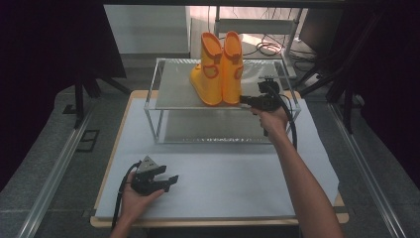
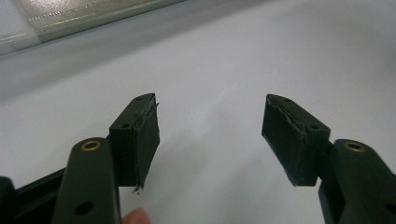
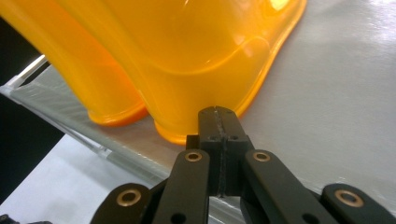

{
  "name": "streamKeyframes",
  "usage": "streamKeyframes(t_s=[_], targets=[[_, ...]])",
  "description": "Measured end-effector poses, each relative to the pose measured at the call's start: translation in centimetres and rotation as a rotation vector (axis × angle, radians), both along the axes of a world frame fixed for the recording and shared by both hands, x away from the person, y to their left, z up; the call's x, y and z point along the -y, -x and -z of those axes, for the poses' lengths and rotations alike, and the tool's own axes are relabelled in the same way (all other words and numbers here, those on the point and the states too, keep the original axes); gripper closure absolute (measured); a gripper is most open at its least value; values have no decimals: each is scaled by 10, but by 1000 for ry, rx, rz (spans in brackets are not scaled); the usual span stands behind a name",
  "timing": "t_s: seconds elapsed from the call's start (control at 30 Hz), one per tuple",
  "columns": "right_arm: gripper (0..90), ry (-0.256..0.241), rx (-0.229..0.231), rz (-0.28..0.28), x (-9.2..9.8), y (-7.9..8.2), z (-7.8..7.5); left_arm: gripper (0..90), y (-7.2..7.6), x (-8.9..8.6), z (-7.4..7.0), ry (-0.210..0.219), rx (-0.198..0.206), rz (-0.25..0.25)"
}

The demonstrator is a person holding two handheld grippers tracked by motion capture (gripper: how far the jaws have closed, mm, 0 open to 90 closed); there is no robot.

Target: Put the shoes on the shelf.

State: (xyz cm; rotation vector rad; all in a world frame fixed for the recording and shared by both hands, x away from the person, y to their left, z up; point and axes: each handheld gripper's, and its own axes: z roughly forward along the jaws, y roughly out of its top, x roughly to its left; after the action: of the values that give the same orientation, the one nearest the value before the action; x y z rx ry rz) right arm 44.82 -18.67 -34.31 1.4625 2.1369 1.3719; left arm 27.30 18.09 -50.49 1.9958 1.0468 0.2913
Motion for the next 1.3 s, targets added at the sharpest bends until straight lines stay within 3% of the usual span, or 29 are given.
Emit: streamKeyframes(t_s=[0.47, 0.8, 1.0, 1.3], targets=[[896, -14, 11, -50, -20, 3, 1, 362, 0, 0, 0, -1, -1, 2], [896, -41, 9, -71, -23, 3, 1, 361, 0, 2, 1, -5, -4, 7], [895, -33, 18, -79, -19, 4, 1, 361, 0, 0, 1, -2, -1, 3], [894, -73, 45, -87, -4, 14, -5, 362, 0, -4, 0, 6, 2, -8]])
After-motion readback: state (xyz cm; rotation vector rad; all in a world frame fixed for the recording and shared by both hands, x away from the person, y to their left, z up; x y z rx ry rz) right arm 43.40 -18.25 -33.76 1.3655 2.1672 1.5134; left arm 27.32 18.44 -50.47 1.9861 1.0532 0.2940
